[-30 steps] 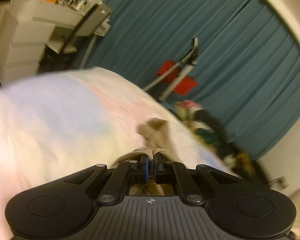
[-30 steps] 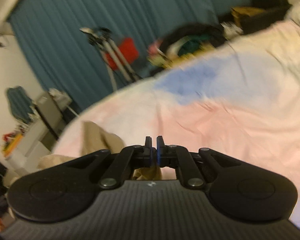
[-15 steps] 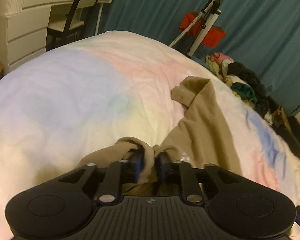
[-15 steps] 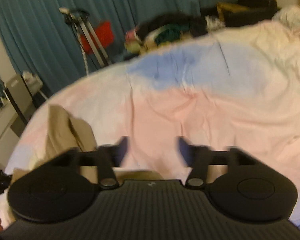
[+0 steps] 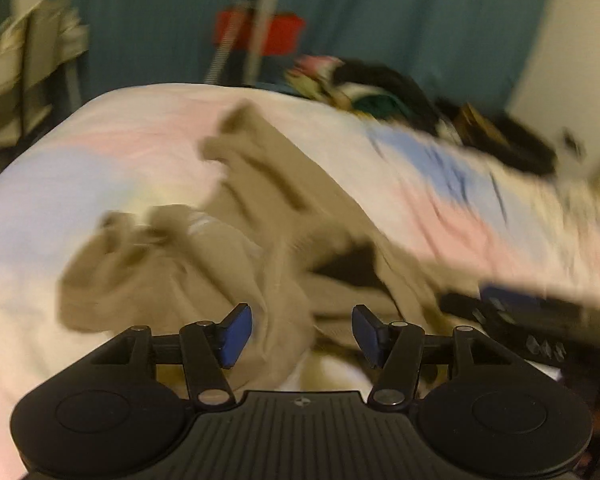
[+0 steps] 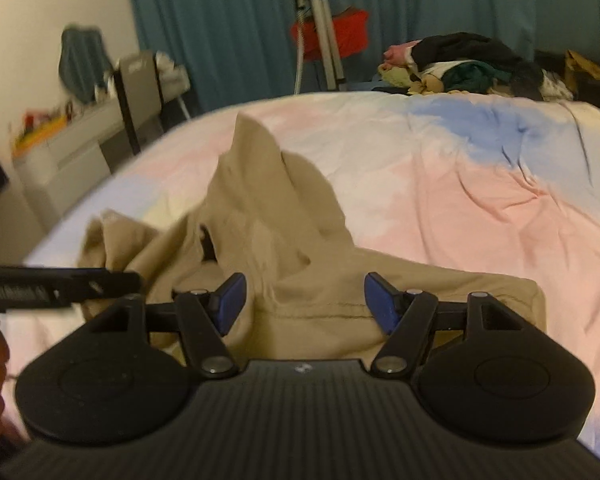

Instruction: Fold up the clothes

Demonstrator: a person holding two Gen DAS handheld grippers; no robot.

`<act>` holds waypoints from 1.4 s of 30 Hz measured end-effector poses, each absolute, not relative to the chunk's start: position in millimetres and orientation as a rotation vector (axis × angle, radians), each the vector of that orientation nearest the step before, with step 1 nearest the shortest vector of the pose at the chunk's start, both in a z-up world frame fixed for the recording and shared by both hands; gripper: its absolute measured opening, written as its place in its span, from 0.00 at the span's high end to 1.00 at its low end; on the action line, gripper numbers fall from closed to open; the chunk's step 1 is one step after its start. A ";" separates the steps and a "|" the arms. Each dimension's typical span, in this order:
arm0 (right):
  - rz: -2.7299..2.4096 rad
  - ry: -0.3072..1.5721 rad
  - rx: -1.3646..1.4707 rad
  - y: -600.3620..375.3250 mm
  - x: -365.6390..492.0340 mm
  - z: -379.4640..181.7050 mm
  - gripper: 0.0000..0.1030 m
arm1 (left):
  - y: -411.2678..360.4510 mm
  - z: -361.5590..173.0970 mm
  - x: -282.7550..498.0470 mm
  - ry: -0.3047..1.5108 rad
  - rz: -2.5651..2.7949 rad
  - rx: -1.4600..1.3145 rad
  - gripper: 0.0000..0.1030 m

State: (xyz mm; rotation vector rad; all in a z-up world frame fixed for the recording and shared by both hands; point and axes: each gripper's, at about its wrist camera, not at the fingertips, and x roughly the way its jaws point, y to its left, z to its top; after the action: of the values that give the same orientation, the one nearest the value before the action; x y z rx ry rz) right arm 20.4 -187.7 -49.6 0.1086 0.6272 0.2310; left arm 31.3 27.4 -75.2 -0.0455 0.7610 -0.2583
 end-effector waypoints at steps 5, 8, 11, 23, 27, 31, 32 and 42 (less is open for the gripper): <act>0.214 0.634 0.023 -175.7 24.4 -59.6 0.33 | 6.3 -99.3 46.0 0.767 -0.194 0.064 0.54; 0.205 0.642 0.013 -174.5 26.5 -63.4 0.33 | 15.6 -99.4 50.9 0.748 -0.172 0.016 0.82; 0.193 0.657 0.024 -177.4 29.2 -66.9 0.33 | 34.2 -85.9 45.0 0.699 -0.180 -0.078 0.97; 0.233 0.550 -0.063 -159.4 17.0 -58.9 0.34 | 62.4 -48.0 46.7 0.532 -0.058 -0.059 0.98; 0.276 0.559 -0.163 -142.8 18.4 -64.6 0.33 | 63.9 -59.8 92.4 0.541 0.036 -0.023 1.00; 0.241 0.571 -0.213 -139.0 21.6 -69.2 0.35 | 70.3 -77.2 113.9 0.635 0.048 -0.031 0.99; 0.230 0.571 -0.212 -139.9 22.3 -69.0 0.35 | 73.7 -76.6 110.9 0.642 0.043 -0.062 0.98; 0.028 0.546 -0.048 -184.8 29.6 -57.6 0.35 | 47.2 -31.2 16.9 0.462 -0.102 0.008 0.64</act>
State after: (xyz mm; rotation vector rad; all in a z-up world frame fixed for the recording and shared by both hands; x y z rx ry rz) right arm 29.6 -184.8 -57.6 -0.0481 0.5457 0.0284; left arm 16.9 47.2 -31.2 0.0079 0.4616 -0.1018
